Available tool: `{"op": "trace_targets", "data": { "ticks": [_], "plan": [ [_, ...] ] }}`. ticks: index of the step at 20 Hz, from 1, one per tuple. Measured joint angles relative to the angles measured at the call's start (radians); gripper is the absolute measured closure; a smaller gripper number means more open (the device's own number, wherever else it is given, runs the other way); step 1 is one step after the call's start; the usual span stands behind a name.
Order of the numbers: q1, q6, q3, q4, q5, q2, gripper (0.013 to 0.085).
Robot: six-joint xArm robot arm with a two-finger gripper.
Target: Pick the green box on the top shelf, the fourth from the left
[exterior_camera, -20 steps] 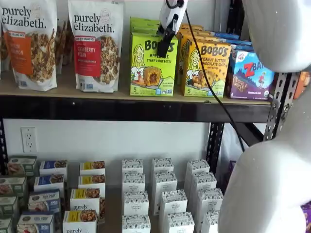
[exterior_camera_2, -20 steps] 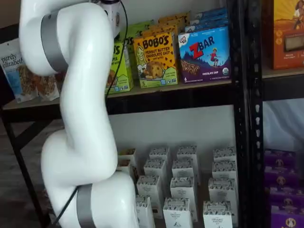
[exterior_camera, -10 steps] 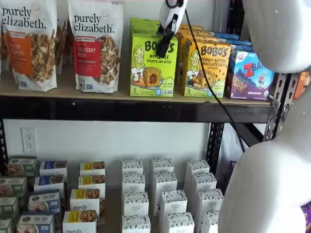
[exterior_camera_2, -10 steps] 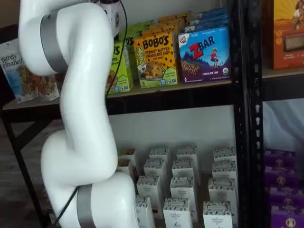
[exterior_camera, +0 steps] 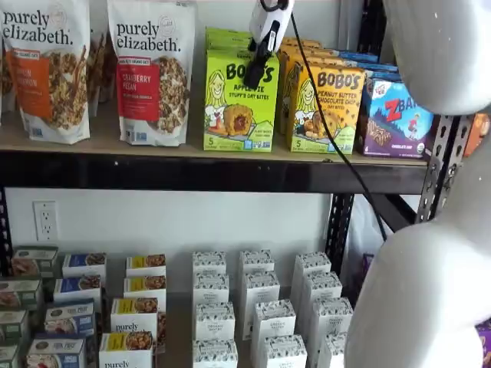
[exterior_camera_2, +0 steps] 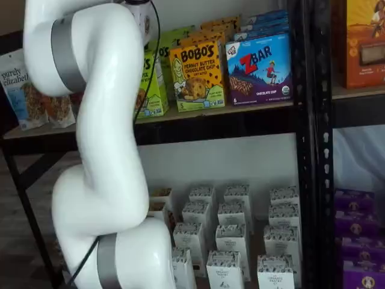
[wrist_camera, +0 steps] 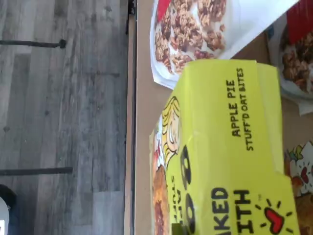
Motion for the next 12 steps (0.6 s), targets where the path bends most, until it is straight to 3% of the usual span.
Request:
{"op": "trace_targets", "data": {
  "ticks": [4,7,12],
  "plan": [
    [0.002,0.002,0.0,-0.001,-0.002,-0.002,0.061],
    [0.001,0.002,0.002,0.001,-0.002,-0.004,0.069],
    [0.003,0.004,0.002,-0.005,0.002,-0.007,0.069]
  ]
}}
